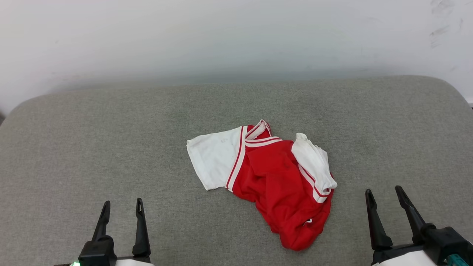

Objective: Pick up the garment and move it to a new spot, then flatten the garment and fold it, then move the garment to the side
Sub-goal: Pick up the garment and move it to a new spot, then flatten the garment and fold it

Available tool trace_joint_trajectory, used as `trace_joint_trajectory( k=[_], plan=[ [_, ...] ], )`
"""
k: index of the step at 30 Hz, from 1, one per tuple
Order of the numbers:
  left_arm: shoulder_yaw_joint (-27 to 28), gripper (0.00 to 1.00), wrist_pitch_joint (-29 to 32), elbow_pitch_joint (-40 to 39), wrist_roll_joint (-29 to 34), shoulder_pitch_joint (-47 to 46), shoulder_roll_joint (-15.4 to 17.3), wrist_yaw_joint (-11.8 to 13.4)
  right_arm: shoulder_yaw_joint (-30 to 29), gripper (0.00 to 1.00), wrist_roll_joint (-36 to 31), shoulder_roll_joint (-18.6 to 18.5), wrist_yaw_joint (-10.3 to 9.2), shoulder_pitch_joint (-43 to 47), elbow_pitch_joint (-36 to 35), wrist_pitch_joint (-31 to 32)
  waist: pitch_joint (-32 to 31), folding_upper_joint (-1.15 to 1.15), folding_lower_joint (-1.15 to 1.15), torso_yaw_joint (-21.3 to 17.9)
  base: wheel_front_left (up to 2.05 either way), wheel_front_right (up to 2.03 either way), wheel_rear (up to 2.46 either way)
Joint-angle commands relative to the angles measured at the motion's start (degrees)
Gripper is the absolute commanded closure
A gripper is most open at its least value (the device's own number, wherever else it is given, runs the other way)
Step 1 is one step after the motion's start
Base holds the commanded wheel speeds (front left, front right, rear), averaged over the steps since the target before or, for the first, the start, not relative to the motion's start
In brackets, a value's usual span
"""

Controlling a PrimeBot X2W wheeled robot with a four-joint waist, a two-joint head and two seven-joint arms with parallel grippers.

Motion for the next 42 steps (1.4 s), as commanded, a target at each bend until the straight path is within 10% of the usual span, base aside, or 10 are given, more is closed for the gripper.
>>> trace_joint_trajectory(
  k=[1, 16, 24, 42],
  plan=[
    [0.43, 0.0, -0.15, 0.18, 0.31, 0.57, -0.33, -0.36, -0.13, 0.0, -0.03, 0.09, -0.06, 0.43, 0.1, -0.11, -0.14, 0.0, 0.0, 0.02, 0.0, 0.0, 0.0],
    [2.77, 0.0, -0.15, 0.19, 1.84, -0.44, -2.19, -1.86, 0.55, 0.0, -4.95, 0.09, -0.06, -14.08, -6.31, -0.1, 1.53, 0.0, 0.0, -0.59, 0.0, 0.0, 0.0],
    [3.26, 0.0, -0.15, 0.36, 2.56, -2.36, -2.56, -2.65, 9.58, 0.0, -4.97, -9.11, -0.06, -31.44, 3.6, 2.1, 3.81, 0.0, 0.0, -0.34, 0.0, 0.0, 0.0],
    [2.72, 0.0, -0.15, 0.22, 2.09, -5.8, -3.24, -2.4, 49.28, 0.0, 33.67, -35.94, -0.06, -53.61, 6.29, 52.7, 9.0, 0.0, 0.0, 1.77, 0.0, 0.0, 0.0]
  ],
)
